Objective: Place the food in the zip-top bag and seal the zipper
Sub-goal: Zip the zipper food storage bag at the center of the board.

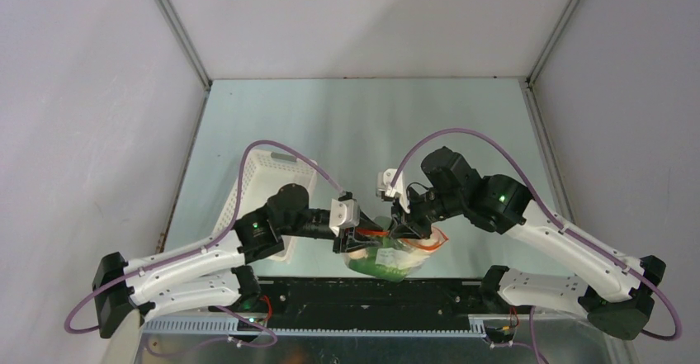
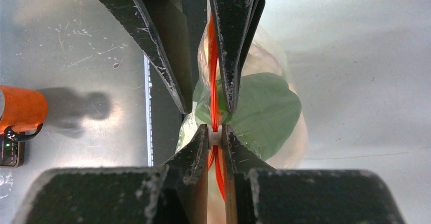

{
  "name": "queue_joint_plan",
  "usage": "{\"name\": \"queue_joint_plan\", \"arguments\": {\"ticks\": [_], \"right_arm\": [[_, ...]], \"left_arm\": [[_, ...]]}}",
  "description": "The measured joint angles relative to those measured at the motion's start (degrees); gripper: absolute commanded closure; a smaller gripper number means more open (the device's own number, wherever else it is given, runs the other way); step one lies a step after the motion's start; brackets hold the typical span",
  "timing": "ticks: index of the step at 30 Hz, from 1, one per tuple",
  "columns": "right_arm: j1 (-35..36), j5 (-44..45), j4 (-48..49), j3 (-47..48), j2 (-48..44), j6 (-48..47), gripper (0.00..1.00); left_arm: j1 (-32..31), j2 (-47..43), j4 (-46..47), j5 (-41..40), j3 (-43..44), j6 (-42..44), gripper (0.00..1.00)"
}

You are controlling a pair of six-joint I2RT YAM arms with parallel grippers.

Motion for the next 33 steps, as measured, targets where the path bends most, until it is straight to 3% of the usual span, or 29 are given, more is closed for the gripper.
{"name": "queue_joint_plan", "arguments": {"ticks": [1,6,13,23,33], "right_arm": [[0.0,0.0,0.0,0.0,0.0,0.0,1.0],[0.3,-0.2,-0.2,0.0,0.0,0.0,1.0],[0.3,0.6,-0.4,0.0,0.0,0.0,1.0],[-0.1,3.3,-0.2,0.0,-0.5,0.0,1.0],[-0.9,8.1,-2.6,0.0,-3.9,-0.4,1.0]], "left_arm": [[0.0,0.0,-0.1,0.0,0.0,0.0,0.67],[0.0,0.0,-0.2,-0.2,0.0,-0.5,0.98],[-0.5,0.6,-1.6,-3.7,1.0,-4.2,1.0],[-7.6,-7.8,-1.3,-23.4,-4.1,-16.0,1.0],[-8.4,-10.2,1.1,-27.4,-6.4,-17.9,1.0]]}}
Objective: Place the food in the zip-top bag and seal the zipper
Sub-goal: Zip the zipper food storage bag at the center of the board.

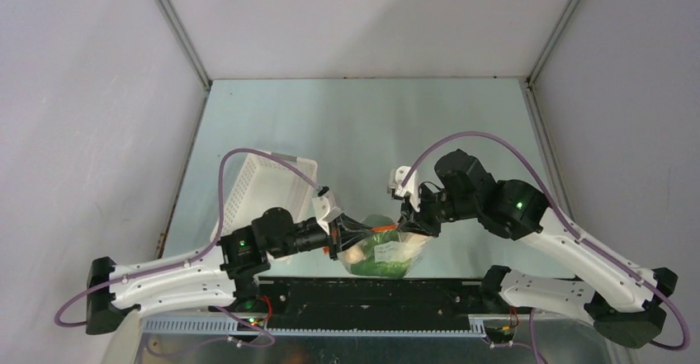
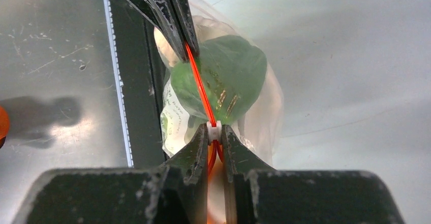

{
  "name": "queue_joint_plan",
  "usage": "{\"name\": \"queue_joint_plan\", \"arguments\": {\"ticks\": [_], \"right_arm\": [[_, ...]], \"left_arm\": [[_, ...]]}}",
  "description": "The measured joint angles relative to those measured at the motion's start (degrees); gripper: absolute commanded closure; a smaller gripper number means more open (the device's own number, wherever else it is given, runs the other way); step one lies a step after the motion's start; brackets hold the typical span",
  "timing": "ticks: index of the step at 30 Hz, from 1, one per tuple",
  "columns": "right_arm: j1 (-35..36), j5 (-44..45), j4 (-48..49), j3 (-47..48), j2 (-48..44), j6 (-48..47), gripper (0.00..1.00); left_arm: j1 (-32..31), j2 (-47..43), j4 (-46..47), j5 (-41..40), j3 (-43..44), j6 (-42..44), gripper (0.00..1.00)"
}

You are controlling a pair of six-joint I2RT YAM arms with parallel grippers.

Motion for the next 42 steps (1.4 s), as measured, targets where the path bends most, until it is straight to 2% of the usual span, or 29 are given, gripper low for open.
{"name": "queue_joint_plan", "arguments": {"ticks": [8,14,19,22,24,26,30,36,42], "right_arm": [[-2.7,5.0,-3.5,0.1,-2.8,0.5,1.0],[-7.6,14.9,-10.7,1.0,-7.6,-0.1,1.0],[-7.9,12.9,-12.2,1.2,-7.8,-0.6,1.0],[-7.9,12.0,-10.8,1.2,-7.3,0.4,0.88],[-8.0,12.0,-9.0,1.2,-7.2,1.7,0.68],[-8.0,12.1,-6.7,1.2,-7.9,3.9,0.57],[-8.0,14.3,-4.0,1.2,-9.5,10.4,0.47],[-9.6,19.5,-3.5,0.0,-9.6,27.3,0.42],[-12.9,22.0,-5.4,-3.3,-9.6,40.1,0.45]], "left_arm": [[0.0,-1.3,0.1,-2.1,-0.9,0.0,1.0],[0.1,-3.8,-2.8,-3.2,-1.7,0.0,1.0],[0.1,-4.0,-3.1,-3.1,-1.7,0.0,1.0],[0.1,-4.1,-3.2,-2.8,-1.7,0.1,1.0],[0.1,-4.2,-3.2,-2.7,-1.7,0.1,1.0],[0.1,-4.2,-3.1,-2.6,-1.7,0.4,1.0],[0.1,-4.2,-2.8,-2.1,-1.8,0.5,1.0],[0.1,-4.2,-2.7,-1.1,-1.8,0.5,1.0],[0.1,-4.8,-3.0,-0.1,-1.8,0.5,1.0]]}}
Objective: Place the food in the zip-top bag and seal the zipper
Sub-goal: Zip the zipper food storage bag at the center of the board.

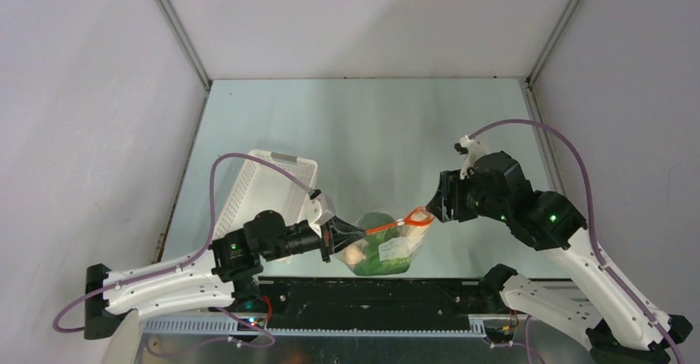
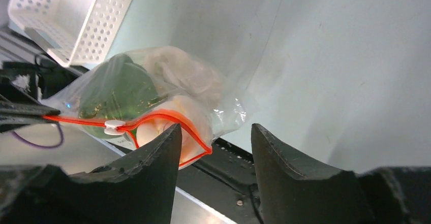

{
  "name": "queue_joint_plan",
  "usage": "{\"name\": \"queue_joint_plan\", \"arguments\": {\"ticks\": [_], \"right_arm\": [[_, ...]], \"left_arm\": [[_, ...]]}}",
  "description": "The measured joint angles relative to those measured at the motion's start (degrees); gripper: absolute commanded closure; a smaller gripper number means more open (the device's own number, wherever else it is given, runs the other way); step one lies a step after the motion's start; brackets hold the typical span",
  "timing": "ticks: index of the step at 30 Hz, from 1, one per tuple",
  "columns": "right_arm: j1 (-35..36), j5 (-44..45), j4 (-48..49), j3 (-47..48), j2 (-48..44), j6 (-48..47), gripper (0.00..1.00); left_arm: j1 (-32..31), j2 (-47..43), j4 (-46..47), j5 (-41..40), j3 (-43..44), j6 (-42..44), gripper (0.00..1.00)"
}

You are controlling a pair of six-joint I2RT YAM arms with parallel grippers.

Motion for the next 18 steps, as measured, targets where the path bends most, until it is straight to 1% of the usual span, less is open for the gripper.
{"name": "queue_joint_plan", "arguments": {"ticks": [1,2,7,8,9,11,16,18], "right_arm": [[-0.5,-0.1,-0.3,-0.3,-0.2,1.5,0.47],[-0.8,-0.3,-0.3,-0.7,-0.6,2.7,0.51],[-1.9,-4.5,-0.1,-2.4,-1.4,6.9,0.57],[-2.1,-5.3,0.0,-2.9,-1.6,7.4,0.6],[-2.2,-6.0,0.2,-3.4,-1.7,7.8,0.65],[-2.5,-7.7,1.2,-5.0,-2.2,9.0,0.71],[-3.4,-11.2,3.8,-8.1,-2.6,11.4,0.7],[-3.8,-12.2,4.6,-9.2,-2.6,12.2,0.66]], "left_arm": [[0.0,0.0,0.0,0.1,0.0,0.0,1.0],[0.0,0.0,0.0,0.1,0.0,0.0,1.0],[0.0,0.0,0.0,0.3,0.0,0.0,1.0],[0.0,0.0,0.0,0.3,0.0,0.0,1.0],[0.0,-0.1,-0.1,0.5,0.0,0.0,1.0],[0.0,-0.4,0.1,0.6,-0.6,0.0,1.0],[0.0,-0.9,0.0,0.8,-1.4,0.0,1.0],[0.0,-0.9,-0.1,1.0,-1.4,0.0,1.0]]}}
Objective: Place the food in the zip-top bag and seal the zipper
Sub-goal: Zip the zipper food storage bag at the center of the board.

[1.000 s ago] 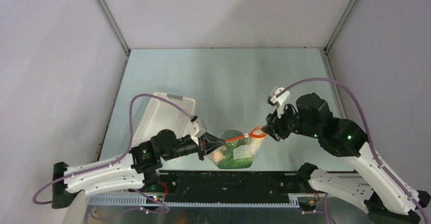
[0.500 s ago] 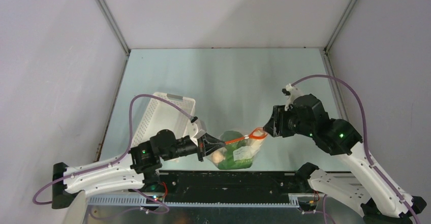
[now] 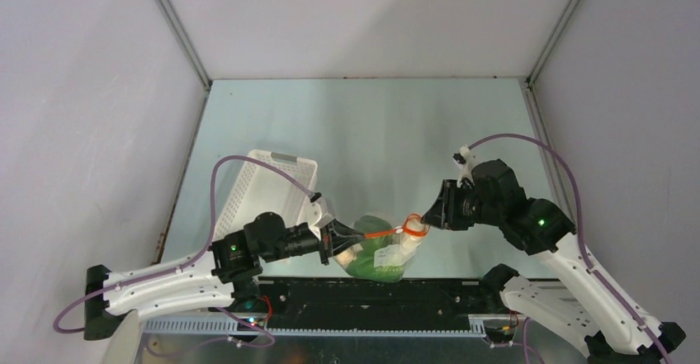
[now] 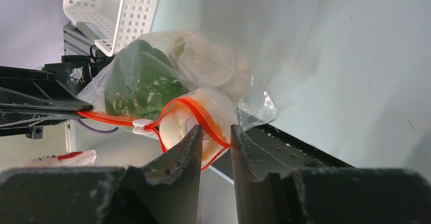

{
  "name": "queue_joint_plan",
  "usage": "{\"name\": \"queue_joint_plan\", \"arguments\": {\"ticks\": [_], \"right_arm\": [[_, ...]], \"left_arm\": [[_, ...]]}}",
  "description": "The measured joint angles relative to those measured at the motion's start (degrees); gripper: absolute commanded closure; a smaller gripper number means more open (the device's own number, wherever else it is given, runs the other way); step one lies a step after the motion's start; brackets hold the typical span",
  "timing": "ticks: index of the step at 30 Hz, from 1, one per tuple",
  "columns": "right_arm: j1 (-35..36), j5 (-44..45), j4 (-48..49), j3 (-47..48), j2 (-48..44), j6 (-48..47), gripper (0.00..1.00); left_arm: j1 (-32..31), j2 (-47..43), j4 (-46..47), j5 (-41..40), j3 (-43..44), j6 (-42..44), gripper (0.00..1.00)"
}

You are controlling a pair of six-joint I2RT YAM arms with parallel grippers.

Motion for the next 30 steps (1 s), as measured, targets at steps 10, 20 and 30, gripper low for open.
{"name": "queue_joint_plan", "arguments": {"ticks": [10,20,30], "right_arm": [[-0.5,-3.8,-0.2,-4.3,-2.4,1.9,1.0],[-0.9,-4.8,4.2,-4.9,-6.5,1.6,1.0],[4.2,-6.5,15.4,-0.9,-4.5,-8.8,1.0]], "left_arm": [[0.0,-0.7,-0.6,0.0,-0.4,0.0,1.0],[0.0,-1.4,-0.3,0.0,-0.4,0.0,1.0],[0.0,-1.3,-2.2,-4.3,4.5,-2.4,0.01]]}}
